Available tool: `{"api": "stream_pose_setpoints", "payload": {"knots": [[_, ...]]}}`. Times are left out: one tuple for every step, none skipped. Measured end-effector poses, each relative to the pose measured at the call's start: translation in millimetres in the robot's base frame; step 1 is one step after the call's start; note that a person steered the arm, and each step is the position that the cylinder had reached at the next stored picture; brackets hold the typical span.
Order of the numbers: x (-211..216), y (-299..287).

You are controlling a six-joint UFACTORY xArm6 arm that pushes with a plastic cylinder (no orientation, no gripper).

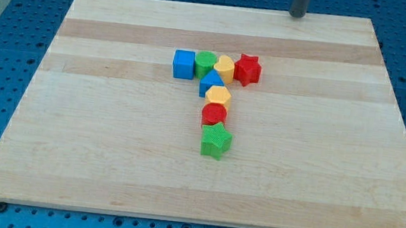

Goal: Move the arm towards the red circle

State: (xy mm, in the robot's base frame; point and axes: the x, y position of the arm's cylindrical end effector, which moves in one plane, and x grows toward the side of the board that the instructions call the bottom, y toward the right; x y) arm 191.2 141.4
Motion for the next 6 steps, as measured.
{"api": "stream_pose_setpoints", "payload": {"knots": [[2,-54],[7,-163],[24,-273],[108,-335],[173,-332],[218,-302]]}}
